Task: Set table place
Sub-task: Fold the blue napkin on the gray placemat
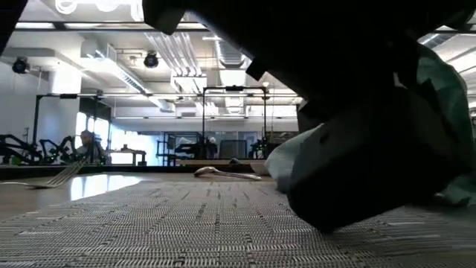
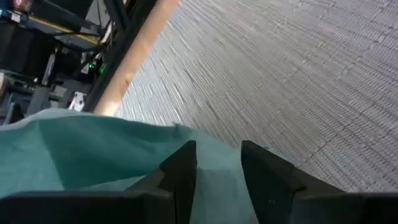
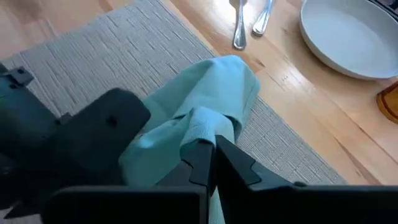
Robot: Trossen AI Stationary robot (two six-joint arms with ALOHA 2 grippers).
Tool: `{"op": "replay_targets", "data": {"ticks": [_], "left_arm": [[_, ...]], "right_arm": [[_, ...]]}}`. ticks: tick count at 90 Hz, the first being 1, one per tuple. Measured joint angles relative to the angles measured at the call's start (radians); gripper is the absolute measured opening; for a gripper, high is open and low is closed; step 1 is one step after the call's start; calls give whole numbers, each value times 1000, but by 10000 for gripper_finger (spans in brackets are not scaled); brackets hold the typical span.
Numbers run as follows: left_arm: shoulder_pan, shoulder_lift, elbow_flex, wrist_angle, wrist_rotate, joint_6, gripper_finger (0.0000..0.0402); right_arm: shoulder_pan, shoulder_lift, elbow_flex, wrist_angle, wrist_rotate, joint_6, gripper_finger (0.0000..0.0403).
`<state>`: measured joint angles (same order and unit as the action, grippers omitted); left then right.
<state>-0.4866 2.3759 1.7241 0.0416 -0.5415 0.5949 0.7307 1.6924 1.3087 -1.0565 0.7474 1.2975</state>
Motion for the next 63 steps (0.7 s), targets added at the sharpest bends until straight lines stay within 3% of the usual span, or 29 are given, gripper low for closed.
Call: {"op": "replay_targets", "data": {"ticks": [29, 63], "left_arm": [[-33, -23, 0, -107, 6, 0, 113], [1, -8, 2, -103, 4, 72, 112]], "right_arm": [[0, 0, 0, 1, 0, -7, 0], [0, 0, 0, 24, 13, -16, 0]]}}
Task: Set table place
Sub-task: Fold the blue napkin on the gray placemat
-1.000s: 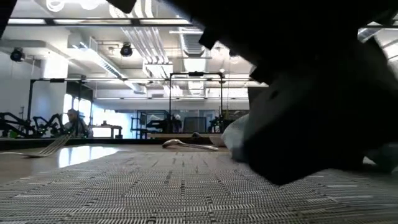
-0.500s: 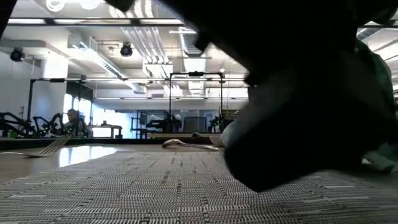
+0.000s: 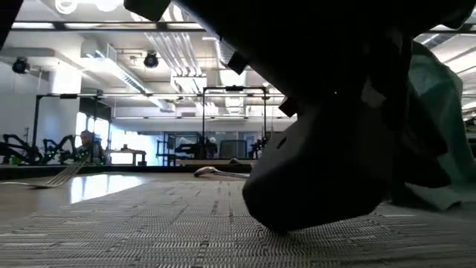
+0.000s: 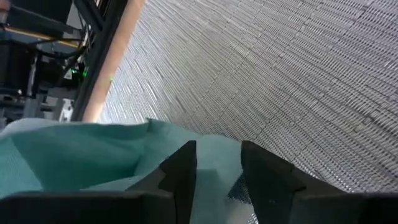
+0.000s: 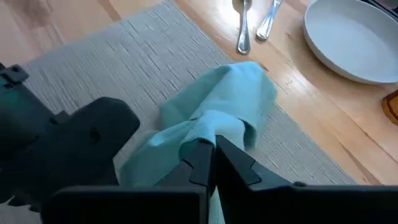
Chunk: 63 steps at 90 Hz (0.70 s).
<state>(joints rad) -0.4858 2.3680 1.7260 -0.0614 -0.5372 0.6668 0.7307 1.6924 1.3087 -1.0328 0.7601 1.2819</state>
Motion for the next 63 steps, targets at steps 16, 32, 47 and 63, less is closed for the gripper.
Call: {"op": "replay_targets", "data": {"ticks": [16, 32, 47, 63], "left_arm": [[0, 1, 0, -1, -4, -22, 112], [-14, -22, -5, -2, -71, -78, 112], [-30, -87, -4, -9, -128, -380, 112], [-49, -167, -4, -213, -65, -681, 115]], "right_arm": [[0, 0, 0, 0, 0, -18, 0], [0, 0, 0, 14, -35, -1, 0], [0, -3, 0, 14, -53, -19, 0], [-6, -4, 0, 26, 7, -47, 0]]}}
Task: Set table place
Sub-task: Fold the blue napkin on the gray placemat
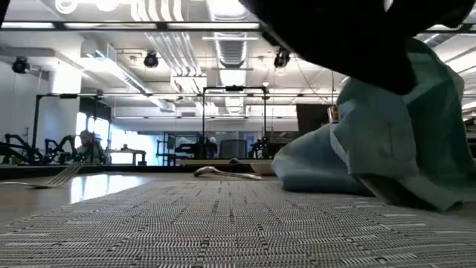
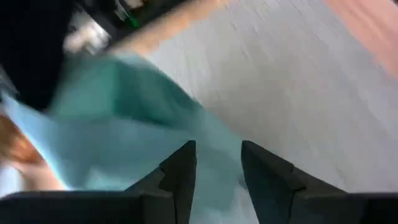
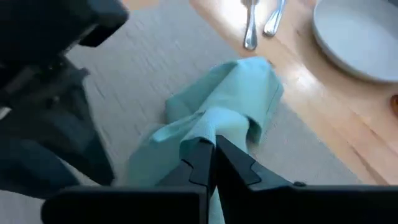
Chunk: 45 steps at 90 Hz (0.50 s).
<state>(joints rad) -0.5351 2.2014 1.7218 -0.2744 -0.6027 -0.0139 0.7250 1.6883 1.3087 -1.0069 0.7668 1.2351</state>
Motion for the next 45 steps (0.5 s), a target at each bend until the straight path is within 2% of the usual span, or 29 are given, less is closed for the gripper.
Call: {"op": "replay_targets", "data": {"ticks": [25, 34, 45], "left_arm": [[-1, -57, 0, -81, 15, -214, 114], [6, -51, 1, -52, 75, -217, 120], [9, -42, 1, -36, 91, -215, 144]], "right_arm": [[-10, 8, 0, 10, 30, -16, 0], [-10, 7, 3, 13, 30, -18, 0], [-9, 6, 3, 18, 19, -29, 0]]}}
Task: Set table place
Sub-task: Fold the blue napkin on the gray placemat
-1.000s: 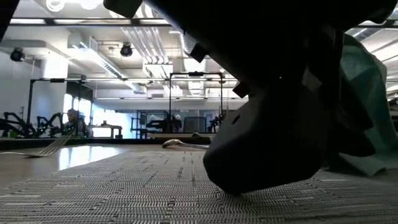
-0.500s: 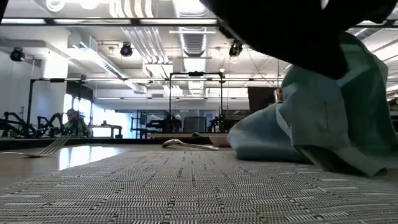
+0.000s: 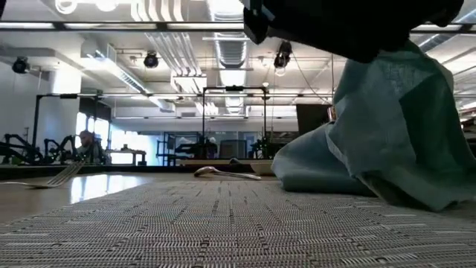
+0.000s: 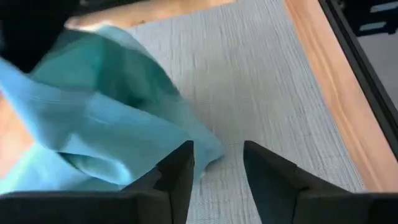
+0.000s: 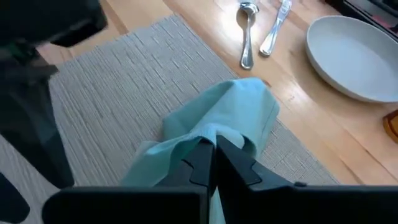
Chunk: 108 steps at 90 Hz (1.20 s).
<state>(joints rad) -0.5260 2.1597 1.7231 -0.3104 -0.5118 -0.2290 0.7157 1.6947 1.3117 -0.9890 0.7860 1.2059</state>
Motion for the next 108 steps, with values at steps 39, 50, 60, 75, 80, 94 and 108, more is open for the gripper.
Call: {"op": "replay_targets", "data": {"ticks": [39, 50, 60, 75, 80, 94, 108], "left_arm": [[3, 1, 0, -40, -106, -12, 231], [5, 1, -7, -7, -76, -28, 225], [6, 1, -38, 97, -15, -35, 218], [8, 2, -93, 230, -85, -28, 219], [11, 2, -121, 265, -169, -37, 221], [28, 3, -140, 338, -230, -54, 226], [36, 23, -143, 392, -209, -77, 228]], "right_arm": [[7, -21, 4, 6, -11, 81, 0], [6, -21, 4, 5, -8, 101, 0], [6, -21, 4, 5, 0, 103, 0], [4, -21, 4, 6, 0, 103, 0], [4, -21, 4, 6, 3, 103, 0], [4, -21, 4, 9, 30, 103, 0], [1, -21, 4, 11, 31, 102, 0]]}}
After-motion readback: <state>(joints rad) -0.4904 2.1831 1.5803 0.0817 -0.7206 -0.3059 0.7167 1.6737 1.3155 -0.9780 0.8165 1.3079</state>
